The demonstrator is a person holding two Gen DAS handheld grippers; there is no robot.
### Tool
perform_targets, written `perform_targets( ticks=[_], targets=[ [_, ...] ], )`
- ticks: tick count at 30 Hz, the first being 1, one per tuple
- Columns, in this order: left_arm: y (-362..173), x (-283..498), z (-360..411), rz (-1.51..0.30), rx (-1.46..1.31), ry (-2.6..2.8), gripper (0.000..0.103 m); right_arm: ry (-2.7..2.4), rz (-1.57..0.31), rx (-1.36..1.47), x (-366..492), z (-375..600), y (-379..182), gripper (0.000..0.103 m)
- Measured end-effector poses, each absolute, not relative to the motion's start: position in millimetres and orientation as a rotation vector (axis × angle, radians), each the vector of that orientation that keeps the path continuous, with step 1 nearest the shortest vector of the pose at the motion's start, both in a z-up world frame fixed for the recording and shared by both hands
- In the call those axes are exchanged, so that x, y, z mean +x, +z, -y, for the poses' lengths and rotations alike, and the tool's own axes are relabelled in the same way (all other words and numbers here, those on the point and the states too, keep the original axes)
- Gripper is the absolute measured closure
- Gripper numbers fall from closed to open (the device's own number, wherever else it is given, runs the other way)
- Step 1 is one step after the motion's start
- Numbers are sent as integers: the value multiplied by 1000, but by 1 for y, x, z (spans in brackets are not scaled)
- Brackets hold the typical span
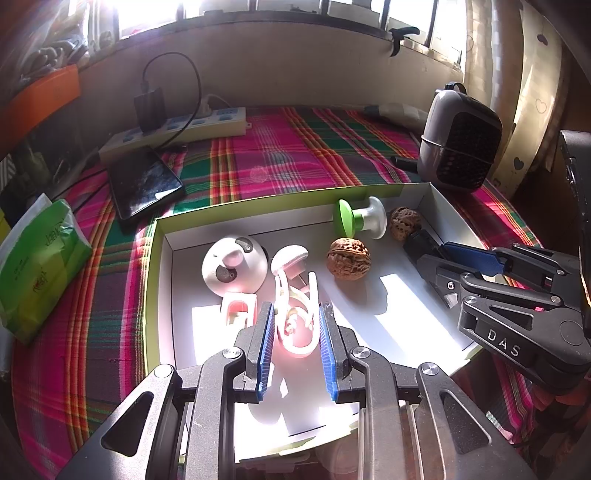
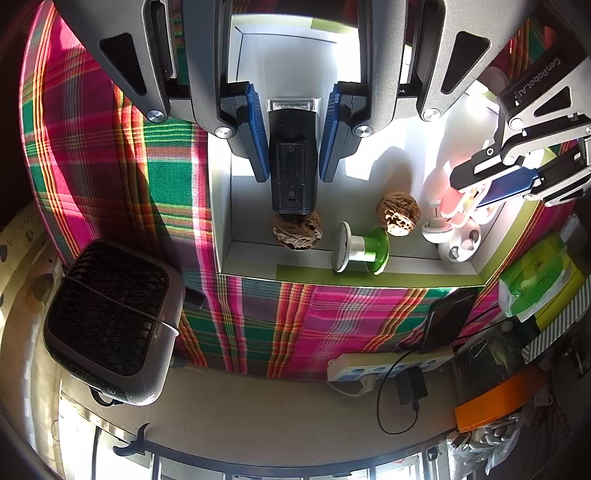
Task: Organize objects
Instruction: 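Lower the pink-and-white hook clip into the box with the left tool while the right tool lowers the black cylinder, then open the left tool releasing the hook clip while the right tool releases the black cylinder in the box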
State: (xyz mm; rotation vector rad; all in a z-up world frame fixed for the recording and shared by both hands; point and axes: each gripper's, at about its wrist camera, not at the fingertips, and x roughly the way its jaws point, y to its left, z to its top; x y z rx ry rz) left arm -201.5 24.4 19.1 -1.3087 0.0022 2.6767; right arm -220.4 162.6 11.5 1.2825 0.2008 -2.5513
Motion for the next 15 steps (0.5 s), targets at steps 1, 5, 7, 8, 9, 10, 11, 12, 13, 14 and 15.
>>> perform_targets(
  ticks=[1, 5, 7, 8, 9, 10, 11, 12, 13, 14, 15],
  targets=[
    [19, -202, -24, -2, -1309, 2676, 82, -2552, -202, 1281, -220, -162, 11, 74],
    [19, -202, -24, 1, -1311, 2675, 82, -2553, -195, 1278, -220, -163, 12, 74],
    [18, -202, -25, 5, -1317, 2669, 82, -2554, -192, 1278, -219, -163, 12, 74],
    [16, -203, -24, 13, -1338, 2661, 81, -2556, -192, 1279, -219, -163, 12, 74],
    [14, -203, -24, 18, -1346, 2657, 81, -2556, -190, 1276, -219, -163, 12, 74],
    [13, -203, -24, 17, -1353, 2657, 81, -2558, -190, 1276, -218, -163, 12, 74],
    [13, -202, -25, 17, -1347, 2659, 81, -2558, -190, 1275, -217, -163, 12, 74],
    [13, -202, -24, 20, -1342, 2659, 81, -2559, -190, 1274, -217, -163, 12, 73],
    [14, -201, -24, 24, -1341, 2658, 81, -2560, -190, 1272, -217, -163, 13, 73],
    [14, -201, -24, 24, -1342, 2659, 81, -2560, -190, 1270, -217, -163, 13, 71],
    [14, -201, -25, 21, -1344, 2660, 81, -2560, -190, 1267, -217, -163, 13, 70]
  ],
)
